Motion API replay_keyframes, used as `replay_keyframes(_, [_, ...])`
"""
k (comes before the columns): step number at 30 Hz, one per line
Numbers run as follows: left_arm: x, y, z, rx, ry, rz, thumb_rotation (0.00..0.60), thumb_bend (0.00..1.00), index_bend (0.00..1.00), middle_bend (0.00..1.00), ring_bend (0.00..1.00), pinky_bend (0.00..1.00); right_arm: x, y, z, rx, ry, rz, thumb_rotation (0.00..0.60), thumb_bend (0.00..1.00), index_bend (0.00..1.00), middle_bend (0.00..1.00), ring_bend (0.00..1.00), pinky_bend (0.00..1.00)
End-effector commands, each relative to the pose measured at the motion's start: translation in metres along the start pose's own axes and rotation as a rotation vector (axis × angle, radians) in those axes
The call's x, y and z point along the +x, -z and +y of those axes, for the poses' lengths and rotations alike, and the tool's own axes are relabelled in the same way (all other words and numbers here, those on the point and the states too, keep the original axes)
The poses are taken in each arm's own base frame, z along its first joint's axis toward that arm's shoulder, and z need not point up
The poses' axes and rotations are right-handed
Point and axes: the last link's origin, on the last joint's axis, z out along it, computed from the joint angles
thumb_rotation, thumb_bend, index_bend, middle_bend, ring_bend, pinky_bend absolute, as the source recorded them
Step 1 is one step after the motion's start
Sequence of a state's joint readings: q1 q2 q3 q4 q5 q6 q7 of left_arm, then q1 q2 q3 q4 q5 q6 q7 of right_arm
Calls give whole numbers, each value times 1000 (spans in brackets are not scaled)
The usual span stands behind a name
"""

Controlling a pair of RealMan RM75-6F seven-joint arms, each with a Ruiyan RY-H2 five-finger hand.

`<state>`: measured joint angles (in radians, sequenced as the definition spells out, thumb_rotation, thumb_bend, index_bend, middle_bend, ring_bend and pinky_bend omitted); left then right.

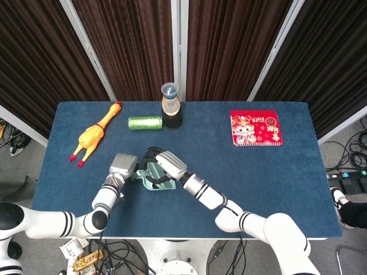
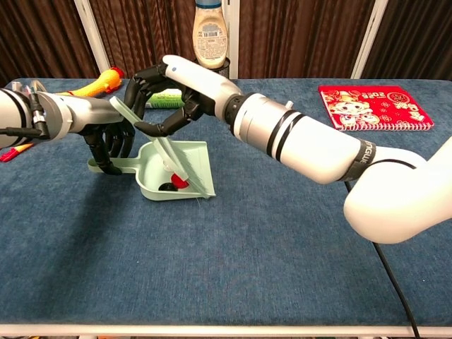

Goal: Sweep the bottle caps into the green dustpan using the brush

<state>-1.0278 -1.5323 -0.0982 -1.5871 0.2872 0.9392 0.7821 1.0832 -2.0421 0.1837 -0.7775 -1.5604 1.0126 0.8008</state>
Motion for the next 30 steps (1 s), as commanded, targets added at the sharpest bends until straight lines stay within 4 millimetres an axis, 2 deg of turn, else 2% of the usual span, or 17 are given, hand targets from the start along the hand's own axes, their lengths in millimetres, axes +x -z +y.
replay_keyframes(1, [1,-1,6,-14,2,2,600,306,561,542,379,438,6,4,0,4,-3,16,600,679,792,611,240,119])
replay_keyframes(8, [4,-2,20,-42,-7,7,600,306,561,542,379,437,26,20,5,-1,11,54,600,680,791,611,240,119])
replay_keyframes(12, [8,-1,26,-49,-9,20,600,305,553,540,379,437,49,41,15,-24,60,72,600,681,791,611,240,119])
replay_keyframes(14, [8,0,26,-51,-14,30,600,299,517,523,378,437,61,53,22,-50,102,68,600,681,792,611,240,119])
replay_keyframes(19, [10,2,28,-58,0,58,600,219,354,461,377,457,93,91,40,-137,264,30,600,682,791,611,239,118])
replay_keyframes(23, [11,4,29,-64,4,74,600,186,284,425,365,460,112,121,51,-216,428,-35,600,679,749,604,206,93])
replay_keyframes(24, [12,5,29,-66,9,80,600,171,265,408,351,460,114,128,54,-238,457,-53,600,675,725,592,189,83])
replay_keyframes(26, [14,7,28,-71,21,102,600,148,229,367,312,460,116,142,60,-299,511,-108,600,645,614,534,133,48])
replay_keyframes(28, [18,11,25,-74,45,143,600,130,207,341,282,454,114,153,64,-344,578,-168,600,575,444,448,63,12])
replay_keyframes(30, [21,16,18,-73,63,186,600,118,199,326,259,437,110,161,67,-382,643,-223,600,457,250,334,10,0])
